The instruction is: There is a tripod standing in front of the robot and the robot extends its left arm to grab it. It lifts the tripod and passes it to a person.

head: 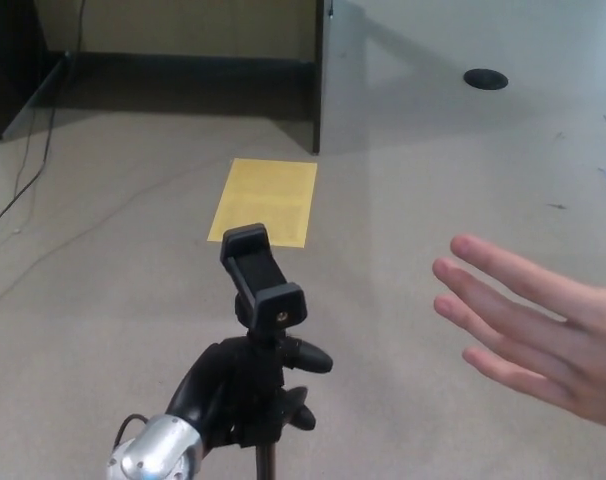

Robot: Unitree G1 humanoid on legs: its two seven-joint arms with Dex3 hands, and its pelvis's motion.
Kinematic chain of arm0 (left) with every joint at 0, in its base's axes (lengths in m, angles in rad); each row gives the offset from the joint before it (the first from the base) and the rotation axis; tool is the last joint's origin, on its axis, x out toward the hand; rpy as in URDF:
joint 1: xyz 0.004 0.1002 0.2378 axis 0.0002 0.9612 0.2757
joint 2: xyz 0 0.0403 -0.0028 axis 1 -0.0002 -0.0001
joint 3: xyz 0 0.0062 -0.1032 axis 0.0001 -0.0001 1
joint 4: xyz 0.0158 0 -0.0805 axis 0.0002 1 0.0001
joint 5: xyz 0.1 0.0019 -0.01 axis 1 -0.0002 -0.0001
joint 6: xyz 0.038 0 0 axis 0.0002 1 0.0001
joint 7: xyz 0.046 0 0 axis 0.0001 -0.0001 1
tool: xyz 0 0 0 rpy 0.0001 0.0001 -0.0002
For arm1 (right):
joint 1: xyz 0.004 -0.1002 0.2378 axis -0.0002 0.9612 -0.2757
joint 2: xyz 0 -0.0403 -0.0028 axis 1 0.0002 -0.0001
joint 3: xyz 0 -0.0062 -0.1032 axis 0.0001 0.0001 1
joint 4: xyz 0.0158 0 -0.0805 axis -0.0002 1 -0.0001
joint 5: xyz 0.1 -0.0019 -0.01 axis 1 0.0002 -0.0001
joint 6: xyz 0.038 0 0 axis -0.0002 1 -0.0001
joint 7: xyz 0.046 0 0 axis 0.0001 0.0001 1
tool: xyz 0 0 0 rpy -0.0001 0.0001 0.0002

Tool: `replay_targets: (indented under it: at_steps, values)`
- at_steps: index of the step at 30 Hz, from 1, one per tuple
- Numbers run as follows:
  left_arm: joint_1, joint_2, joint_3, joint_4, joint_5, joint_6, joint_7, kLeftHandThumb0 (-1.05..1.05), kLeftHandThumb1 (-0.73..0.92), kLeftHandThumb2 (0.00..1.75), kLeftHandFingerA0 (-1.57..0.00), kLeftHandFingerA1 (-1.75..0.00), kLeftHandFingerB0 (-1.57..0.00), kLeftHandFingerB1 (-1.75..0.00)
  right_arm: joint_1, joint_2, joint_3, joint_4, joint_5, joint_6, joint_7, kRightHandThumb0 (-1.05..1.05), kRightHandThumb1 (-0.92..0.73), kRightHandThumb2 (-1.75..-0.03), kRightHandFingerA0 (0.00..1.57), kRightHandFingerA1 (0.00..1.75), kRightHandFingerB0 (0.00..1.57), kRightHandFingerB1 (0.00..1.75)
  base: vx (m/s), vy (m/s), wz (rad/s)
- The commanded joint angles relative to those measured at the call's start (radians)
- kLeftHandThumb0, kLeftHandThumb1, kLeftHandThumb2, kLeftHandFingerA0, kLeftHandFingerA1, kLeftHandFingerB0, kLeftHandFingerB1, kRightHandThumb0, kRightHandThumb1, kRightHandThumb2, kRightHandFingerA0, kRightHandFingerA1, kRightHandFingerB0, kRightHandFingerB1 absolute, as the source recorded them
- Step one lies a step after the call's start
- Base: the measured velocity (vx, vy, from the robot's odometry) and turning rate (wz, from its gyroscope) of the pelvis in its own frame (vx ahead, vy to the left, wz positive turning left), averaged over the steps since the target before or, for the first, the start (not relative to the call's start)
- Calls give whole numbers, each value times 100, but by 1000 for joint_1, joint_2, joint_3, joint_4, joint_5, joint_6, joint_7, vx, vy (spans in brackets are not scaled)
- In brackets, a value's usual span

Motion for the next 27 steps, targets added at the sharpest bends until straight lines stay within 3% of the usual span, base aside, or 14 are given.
replay_targets:
  at_steps: [1,2,9,10,11,12,13,17,23,27]
  values:
    - [-29,-7,17,-115,-33,-5,2,-14,86,65,-89,-109,-79,-81,-2,-15,-1,-1,0,20,17,-41,-74,-62,63,43,45,36,0,0,0]
    - [-34,-8,16,-150,-30,8,5,-3,87,65,-91,-112,-79,-84,-2,-16,-2,0,0,19,17,-41,-73,-61,64,44,45,36,0,0,0]
    - [-96,-25,-5,-363,-45,73,-14,-7,82,67,-99,-108,-84,-82,15,-26,-4,7,2,12,21,-42,-73,-61,62,43,45,36,0,0,0]
    - [-106,-21,-9,-389,-47,82,-22,-10,82,66,-101,-107,-85,-82,17,-22,-6,8,6,15,22,-43,-71,-62,61,41,44,35,0,0,0]
    - [-118,-17,-14,-416,-46,99,-27,-26,79,64,-109,-94,-91,-70,18,-20,-9,8,9,17,24,-41,-72,-62,62,42,43,35,0,0,0]
    - [-132,-14,-20,-441,-44,117,-30,-26,79,64,-109,-94,-91,-70,20,-19,-11,6,11,18,25,-41,-72,-62,62,42,43,35,0,0,0]
    - [-184,-7,-29,-475,-57,137,-58,-14,80,68,-106,-102,-87,-81,20,-22,-5,3,4,19,25,-41,-74,-62,62,44,44,36,0,0,0]
    - [-290,-13,-38,-554,-76,245,-57,-18,79,64,-109,-101,-91,-75,20,-37,-5,0,1,22,31,-41,-74,-62,64,44,45,36,0,0,0]
    - [-520,-50,-44,-618,-88,377,-30,-16,76,68,-107,-105,-90,-86,29,-35,-10,-1,11,18,46,-40,-72,-62,64,43,43,35,0,0,0]
    - [-625,-101,-41,-617,-107,453,-14,-12,75,68,-102,-104,-91,-81,36,-29,1,2,-1,23,36,-41,-74,-62,63,44,43,35,0,0,0]
